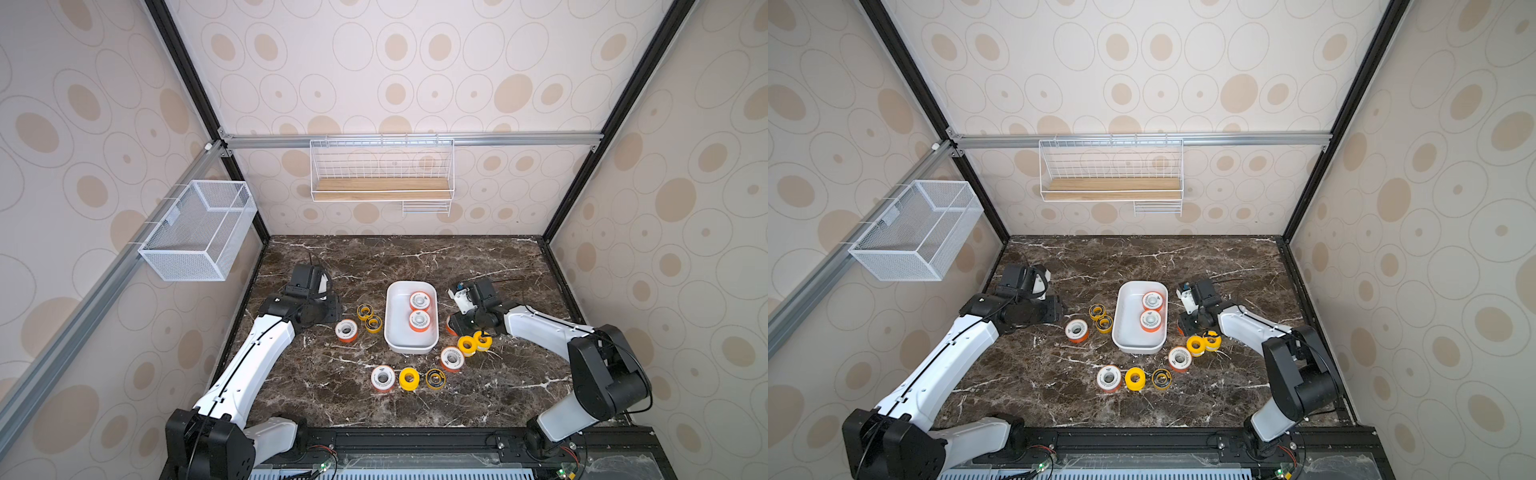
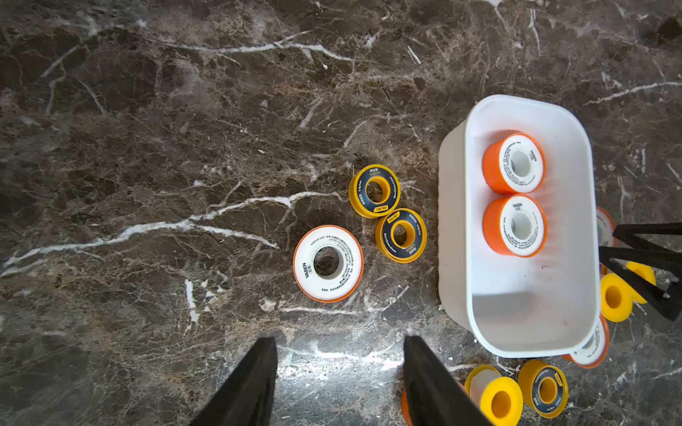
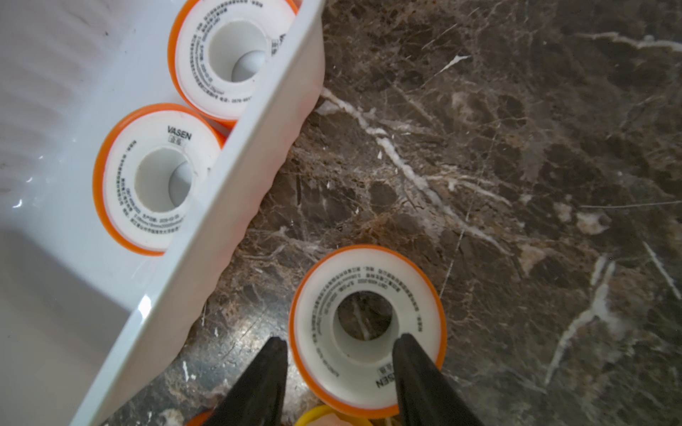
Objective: Put the sealing tape into the storage box
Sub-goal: Pick up the sealing tape at the center of the board.
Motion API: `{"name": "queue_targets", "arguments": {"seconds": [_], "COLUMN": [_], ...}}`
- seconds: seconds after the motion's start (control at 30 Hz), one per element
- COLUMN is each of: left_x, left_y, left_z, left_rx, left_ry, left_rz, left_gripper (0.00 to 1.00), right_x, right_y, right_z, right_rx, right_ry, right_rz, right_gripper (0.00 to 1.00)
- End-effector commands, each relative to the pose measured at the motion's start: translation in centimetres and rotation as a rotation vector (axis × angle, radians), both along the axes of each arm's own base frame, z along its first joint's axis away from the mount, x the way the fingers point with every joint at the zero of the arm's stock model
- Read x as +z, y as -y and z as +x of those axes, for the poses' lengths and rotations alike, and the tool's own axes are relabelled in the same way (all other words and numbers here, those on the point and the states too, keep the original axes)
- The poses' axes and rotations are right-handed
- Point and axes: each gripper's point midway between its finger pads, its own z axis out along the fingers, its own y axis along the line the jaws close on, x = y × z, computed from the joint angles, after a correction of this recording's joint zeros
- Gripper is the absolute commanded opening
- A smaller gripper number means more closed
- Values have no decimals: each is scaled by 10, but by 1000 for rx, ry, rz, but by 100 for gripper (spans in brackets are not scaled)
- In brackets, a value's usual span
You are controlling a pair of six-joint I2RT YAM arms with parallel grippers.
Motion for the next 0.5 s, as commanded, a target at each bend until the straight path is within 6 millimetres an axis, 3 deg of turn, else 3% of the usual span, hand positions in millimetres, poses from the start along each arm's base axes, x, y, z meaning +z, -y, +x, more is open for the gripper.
{"name": "queue_targets", "arguments": {"seconds": [0.0,0.47], "left_x": [4,4], "left_y": [-5,-8], "left_z": [-3,-4], "left_rx": [-7,-2], "left_ry": [16,14], "left_rz": [26,38], "left_gripper": [59,60], "right_x": [-4,-19], "right_y": [-1,-11], "right_z": [-1,-2], "right_rx": [27,74], "right_ry": [-5,-38], "right_rz": [-66,-152], "right_gripper": [51,46]}}
